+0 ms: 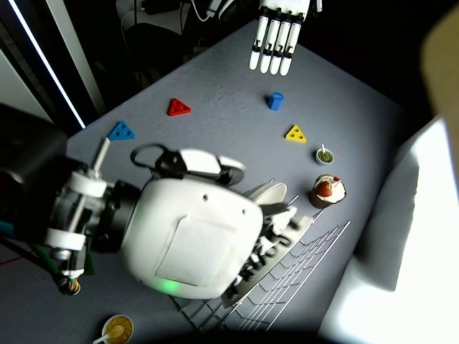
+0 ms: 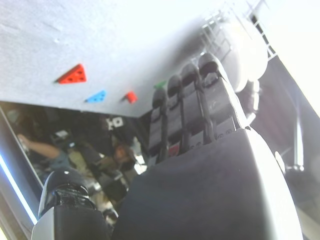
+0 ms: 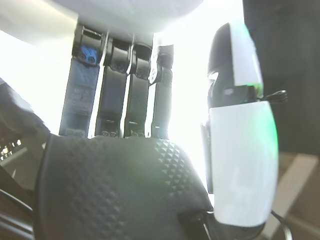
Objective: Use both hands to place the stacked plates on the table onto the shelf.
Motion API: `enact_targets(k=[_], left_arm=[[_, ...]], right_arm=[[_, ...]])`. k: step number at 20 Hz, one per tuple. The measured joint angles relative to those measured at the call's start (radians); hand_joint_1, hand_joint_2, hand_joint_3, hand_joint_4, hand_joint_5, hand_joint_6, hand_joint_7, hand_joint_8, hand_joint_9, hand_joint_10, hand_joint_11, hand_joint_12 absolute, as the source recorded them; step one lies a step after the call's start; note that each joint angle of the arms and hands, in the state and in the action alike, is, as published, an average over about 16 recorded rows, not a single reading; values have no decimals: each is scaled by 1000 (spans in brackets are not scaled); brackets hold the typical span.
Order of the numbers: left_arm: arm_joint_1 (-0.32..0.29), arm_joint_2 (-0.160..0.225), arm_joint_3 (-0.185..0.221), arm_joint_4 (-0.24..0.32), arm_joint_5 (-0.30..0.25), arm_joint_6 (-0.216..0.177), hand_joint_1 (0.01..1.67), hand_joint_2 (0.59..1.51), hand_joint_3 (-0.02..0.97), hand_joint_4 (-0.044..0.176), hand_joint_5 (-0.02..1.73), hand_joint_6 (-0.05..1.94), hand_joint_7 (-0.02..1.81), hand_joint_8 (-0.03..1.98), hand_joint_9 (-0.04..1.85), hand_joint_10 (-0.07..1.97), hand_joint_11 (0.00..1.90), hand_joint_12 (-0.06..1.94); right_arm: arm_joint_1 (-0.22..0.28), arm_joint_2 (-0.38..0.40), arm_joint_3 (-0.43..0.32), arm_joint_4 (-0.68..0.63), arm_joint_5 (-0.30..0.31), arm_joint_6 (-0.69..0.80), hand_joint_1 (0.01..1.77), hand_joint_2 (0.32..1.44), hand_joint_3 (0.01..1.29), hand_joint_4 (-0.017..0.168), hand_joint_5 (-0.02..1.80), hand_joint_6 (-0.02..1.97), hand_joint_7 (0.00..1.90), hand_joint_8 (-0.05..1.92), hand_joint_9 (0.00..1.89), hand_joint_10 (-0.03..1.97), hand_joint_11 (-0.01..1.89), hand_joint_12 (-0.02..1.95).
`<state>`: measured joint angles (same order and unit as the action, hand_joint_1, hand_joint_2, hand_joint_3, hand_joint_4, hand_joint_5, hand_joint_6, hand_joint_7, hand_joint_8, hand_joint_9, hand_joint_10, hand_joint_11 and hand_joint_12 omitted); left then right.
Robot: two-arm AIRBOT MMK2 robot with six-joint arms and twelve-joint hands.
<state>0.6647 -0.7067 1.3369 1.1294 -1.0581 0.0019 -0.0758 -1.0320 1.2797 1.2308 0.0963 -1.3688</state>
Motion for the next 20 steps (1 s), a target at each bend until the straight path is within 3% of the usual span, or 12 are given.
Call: enact_targets(k=[5,10,14,17,20], left_arm=[[0,0,0,-4,-2,0,76,972,-7,0,196,7,212,1,202,10,193,9],[0,0,-1,-10,-5,0,74,973,-8,0,187,7,205,1,197,10,192,9],[1,0,-1,-13,-6,0,72,974,-7,0,184,7,200,1,196,9,190,9],[1,1,-2,-15,-6,0,70,974,-7,1,179,6,196,1,193,9,188,9],[1,1,-4,-16,-6,0,64,975,-7,0,174,6,193,1,191,9,184,9]], right_arm=[[47,22,-48,-243,1,77,1024,1017,13,-5,723,8,732,15,781,15,849,120],[29,59,-126,-665,96,220,958,1007,13,7,651,8,644,16,673,9,726,74],[-49,99,-209,-1018,247,326,847,1000,13,23,562,8,560,16,581,9,623,40],[-142,138,-280,-1239,395,374,702,999,13,28,489,8,496,16,513,10,549,21],[-253,184,-347,-1364,557,374,527,1003,13,29,417,8,438,16,454,10,486,12]])
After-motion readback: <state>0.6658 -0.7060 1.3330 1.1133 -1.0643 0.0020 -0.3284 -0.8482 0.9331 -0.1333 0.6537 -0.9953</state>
